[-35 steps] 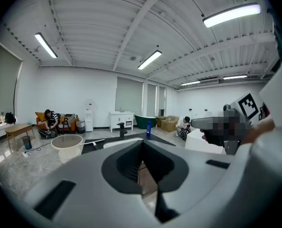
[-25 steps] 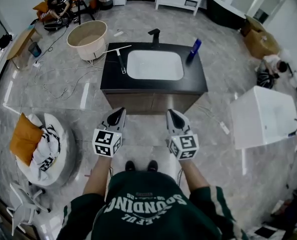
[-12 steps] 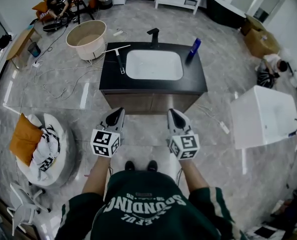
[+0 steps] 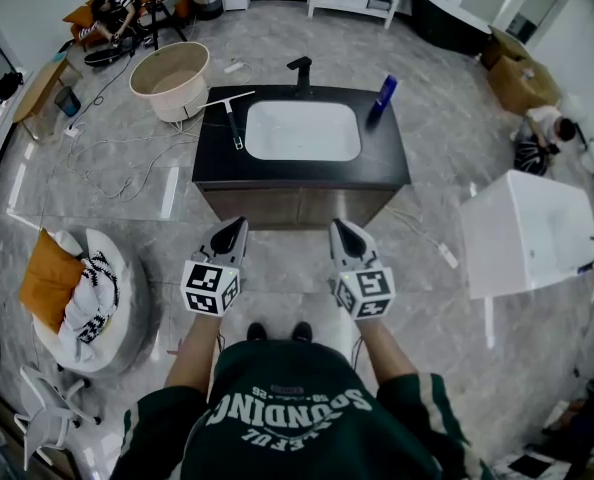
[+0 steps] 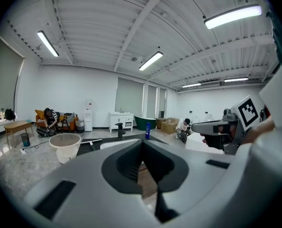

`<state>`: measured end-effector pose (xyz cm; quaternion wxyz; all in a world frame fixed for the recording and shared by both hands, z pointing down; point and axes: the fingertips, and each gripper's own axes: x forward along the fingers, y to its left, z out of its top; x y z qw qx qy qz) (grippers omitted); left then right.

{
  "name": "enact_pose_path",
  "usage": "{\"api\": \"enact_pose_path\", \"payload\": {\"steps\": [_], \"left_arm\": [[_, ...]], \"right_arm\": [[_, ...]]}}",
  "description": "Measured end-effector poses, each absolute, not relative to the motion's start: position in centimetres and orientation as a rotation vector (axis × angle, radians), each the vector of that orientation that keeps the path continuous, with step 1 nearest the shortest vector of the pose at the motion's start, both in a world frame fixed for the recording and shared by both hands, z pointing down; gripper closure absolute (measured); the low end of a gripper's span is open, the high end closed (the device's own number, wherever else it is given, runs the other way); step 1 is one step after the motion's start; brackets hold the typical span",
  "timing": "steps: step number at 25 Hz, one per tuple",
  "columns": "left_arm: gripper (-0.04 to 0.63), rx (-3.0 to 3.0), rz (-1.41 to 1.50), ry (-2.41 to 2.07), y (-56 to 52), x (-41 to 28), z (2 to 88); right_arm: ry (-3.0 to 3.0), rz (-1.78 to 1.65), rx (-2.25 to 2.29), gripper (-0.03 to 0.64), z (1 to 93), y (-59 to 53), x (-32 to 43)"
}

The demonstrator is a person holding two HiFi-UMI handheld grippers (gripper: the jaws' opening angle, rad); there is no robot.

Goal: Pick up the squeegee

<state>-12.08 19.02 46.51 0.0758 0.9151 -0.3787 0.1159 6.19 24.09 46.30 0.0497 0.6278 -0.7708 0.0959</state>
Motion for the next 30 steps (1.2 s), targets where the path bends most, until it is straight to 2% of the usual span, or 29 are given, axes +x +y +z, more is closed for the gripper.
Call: {"api": "enact_pose_path", "payload": {"steps": [15,30], "left_arm": [[0.594,2.704,0.362,-1.243,20.4,-8.8,46.4],[0.594,2.707,0.351,-1.247,16.5,-6.2,47.0]], "right_arm": [[-2.428,0.293,1.793,0.615,47.1,24.8,9.3],[-2.453,0.279,1.775,0.615,47.3,21.3,11.1]]}}
